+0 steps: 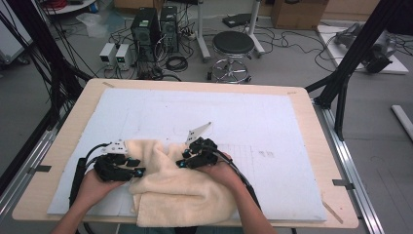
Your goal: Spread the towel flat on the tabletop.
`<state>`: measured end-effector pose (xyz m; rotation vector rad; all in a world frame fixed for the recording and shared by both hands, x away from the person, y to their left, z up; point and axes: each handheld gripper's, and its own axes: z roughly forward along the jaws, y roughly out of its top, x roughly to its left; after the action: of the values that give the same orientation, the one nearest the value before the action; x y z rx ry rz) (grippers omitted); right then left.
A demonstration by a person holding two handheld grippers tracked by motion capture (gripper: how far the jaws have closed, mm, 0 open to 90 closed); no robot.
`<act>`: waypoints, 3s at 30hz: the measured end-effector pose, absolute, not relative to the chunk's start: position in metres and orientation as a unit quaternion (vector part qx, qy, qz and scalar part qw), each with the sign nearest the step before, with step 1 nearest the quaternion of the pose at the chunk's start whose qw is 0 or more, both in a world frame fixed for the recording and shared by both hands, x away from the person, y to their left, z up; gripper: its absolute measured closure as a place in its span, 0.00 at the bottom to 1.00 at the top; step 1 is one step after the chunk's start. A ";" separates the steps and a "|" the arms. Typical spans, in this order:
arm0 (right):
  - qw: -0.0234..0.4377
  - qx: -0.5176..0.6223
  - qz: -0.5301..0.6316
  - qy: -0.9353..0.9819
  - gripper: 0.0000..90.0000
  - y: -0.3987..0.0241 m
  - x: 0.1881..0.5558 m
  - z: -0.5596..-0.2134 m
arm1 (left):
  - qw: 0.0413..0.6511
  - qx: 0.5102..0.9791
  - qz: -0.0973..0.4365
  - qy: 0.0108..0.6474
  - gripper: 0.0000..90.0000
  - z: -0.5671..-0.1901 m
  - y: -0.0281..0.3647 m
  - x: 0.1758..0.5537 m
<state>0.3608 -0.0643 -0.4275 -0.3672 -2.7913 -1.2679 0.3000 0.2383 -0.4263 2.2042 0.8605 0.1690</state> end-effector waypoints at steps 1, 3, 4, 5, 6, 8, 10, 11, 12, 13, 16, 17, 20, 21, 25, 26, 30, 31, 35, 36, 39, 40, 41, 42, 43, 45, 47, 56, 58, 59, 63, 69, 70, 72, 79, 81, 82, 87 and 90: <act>0.027 -0.119 -0.410 -0.904 0.89 -0.064 0.361 -0.427 | 0.375 0.863 0.066 0.333 0.74 -0.428 0.235 0.301; 0.029 -0.124 -0.419 -0.899 0.92 -0.075 0.360 -0.423 | 0.377 0.863 0.075 0.328 0.94 -0.429 0.226 0.302; 0.021 -0.128 -0.423 -0.897 0.93 -0.081 0.359 -0.420 | 0.377 0.863 0.081 0.327 0.96 -0.428 0.223 0.303; 0.015 -0.133 -0.426 -0.895 0.94 -0.089 0.359 -0.416 | 0.378 0.862 0.087 0.326 0.96 -0.426 0.221 0.304; 0.010 -0.140 -0.428 -0.893 0.94 -0.099 0.359 -0.412 | 0.390 0.853 0.095 0.333 0.97 -0.420 0.217 0.308; -0.011 -0.161 -0.433 -0.887 0.94 -0.121 0.357 -0.401 | 0.400 0.847 0.098 0.337 0.97 -0.416 0.216 0.311; -0.029 -0.181 -0.447 -0.875 0.94 -0.146 0.356 -0.387 | 0.424 0.833 0.099 0.342 0.97 -0.406 0.211 0.318; -0.040 -0.190 -0.451 -0.871 0.94 -0.159 0.355 -0.380 | 0.434 0.828 0.098 0.342 0.97 -0.400 0.208 0.323; -0.052 -0.200 -0.454 -0.866 0.94 -0.171 0.353 -0.371 | 0.441 0.824 0.103 0.340 0.97 -0.394 0.204 0.327; -0.052 -0.200 -0.454 -0.866 0.94 -0.171 0.353 -0.371 | 0.449 0.820 0.105 0.339 0.97 -0.386 0.200 0.332; -0.091 -0.219 -0.471 -0.850 0.95 -0.204 0.348 -0.342 | 0.473 0.807 0.119 0.332 0.97 -0.360 0.187 0.347; -0.123 -0.225 -0.475 -0.842 0.95 -0.223 0.343 -0.318 | 0.483 0.803 0.130 0.326 0.97 -0.338 0.179 0.355; -0.143 -0.228 -0.481 -0.835 0.95 -0.239 0.338 -0.295 | 0.491 0.801 0.141 0.312 0.97 -0.316 0.172 0.360; -0.160 -0.231 -0.483 -0.829 0.95 -0.252 0.329 -0.277 | 0.494 0.801 0.148 0.304 0.97 -0.306 0.170 0.361; -0.168 -0.228 -0.477 -0.832 0.94 -0.267 0.308 -0.273 | 0.490 0.811 0.153 0.281 0.97 -0.293 0.168 0.348; -0.162 -0.229 -0.473 -0.835 0.94 -0.269 0.301 -0.279 | 0.480 0.820 0.151 0.274 0.97 -0.297 0.169 0.342; -0.128 -0.234 -0.461 -0.846 0.94 -0.271 0.274 -0.321 | 0.446 0.843 0.130 0.272 0.97 -0.332 0.186 0.307; -0.115 -0.234 -0.455 -0.851 0.94 -0.270 0.267 -0.334 | 0.445 0.845 0.119 0.273 0.97 -0.343 0.192 0.297; -0.071 -0.225 -0.429 -0.872 0.93 -0.259 0.236 -0.374 | 0.432 0.856 0.078 0.275 0.97 -0.379 0.209 0.260; -0.071 -0.225 -0.429 -0.872 0.93 -0.259 0.236 -0.374 | 0.426 0.860 0.072 0.271 0.97 -0.385 0.211 0.253; -0.045 -0.216 -0.419 -0.881 0.81 -0.256 0.218 -0.384 | 0.422 0.865 0.058 0.265 0.96 -0.391 0.213 0.241; -0.045 -0.216 -0.419 -0.881 0.81 -0.256 0.218 -0.384 | 0.429 0.862 0.057 0.265 0.96 -0.388 0.215 0.239; -0.047 -0.217 -0.420 -0.880 0.79 -0.258 0.216 -0.380 | 0.433 0.860 0.062 0.263 0.93 -0.384 0.216 0.239; -0.056 -0.216 -0.426 -0.877 0.76 -0.261 0.215 -0.376 | 0.437 0.857 0.068 0.263 0.88 -0.379 0.218 0.240; -0.071 -0.224 -0.434 -0.870 0.72 -0.268 0.215 -0.364 | 0.442 0.854 0.074 0.263 0.82 -0.374 0.219 0.242; -0.087 -0.230 -0.440 -0.864 0.67 -0.274 0.222 -0.353 | 0.452 0.848 0.089 0.261 0.79 -0.363 0.220 0.250; -0.094 -0.231 -0.442 -0.862 0.66 -0.276 0.227 -0.348 | 0.457 0.845 0.101 0.259 0.77 -0.356 0.218 0.262; -0.110 -0.255 -0.413 -0.867 0.57 -0.254 0.314 -0.365 | 0.451 0.838 0.135 0.276 0.63 -0.373 0.189 0.331; -0.105 -0.261 -0.408 -0.869 0.56 -0.252 0.322 -0.370 | 0.444 0.841 0.127 0.281 0.63 -0.378 0.183 0.345; -0.106 -0.271 -0.389 -0.874 0.53 -0.249 0.336 -0.381 | 0.442 0.840 0.127 0.287 0.63 -0.381 0.182 0.352; -0.089 -0.289 -0.369 -0.879 0.47 -0.248 0.353 -0.396 | 0.433 0.830 0.126 0.328 0.55 -0.398 0.183 0.373; 0.001 -0.302 -0.329 -0.895 0.83 -0.247 0.371 -0.425 | 0.410 0.840 0.072 0.348 0.76 -0.419 0.182 0.389; 0.003 -0.291 -0.328 -0.898 0.91 -0.245 0.371 -0.425 | 0.405 0.845 0.059 0.344 0.88 -0.421 0.182 0.389; -0.004 -0.278 -0.343 -0.897 0.94 -0.242 0.371 -0.420 | 0.386 0.855 0.060 0.342 1.00 -0.421 0.181 0.388; -0.063 -0.275 -0.371 -0.885 0.95 -0.238 0.375 -0.383 | 0.446 0.805 0.110 0.375 1.00 -0.387 0.204 0.382; -0.097 -0.271 -0.389 -0.875 0.95 -0.236 0.376 -0.363 | 0.454 0.799 0.123 0.375 1.00 -0.376 0.211 0.381; -0.119 -0.266 -0.406 -0.866 0.95 -0.235 0.375 -0.349 | 0.461 0.796 0.127 0.371 1.00 -0.369 0.215 0.380; -0.119 -0.268 -0.389 -0.873 0.86 -0.235 0.376 -0.352 | 0.441 0.812 0.125 0.361 0.74 -0.375 0.210 0.378; -0.099 -0.281 -0.382 -0.875 0.77 -0.238 0.377 -0.372 | 0.423 0.828 0.107 0.354 0.62 -0.393 0.199 0.384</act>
<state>0.3768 -0.2381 -0.3720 -0.9438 -2.9348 -1.2824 0.3843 0.1993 -0.3926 2.0718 0.8864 0.2667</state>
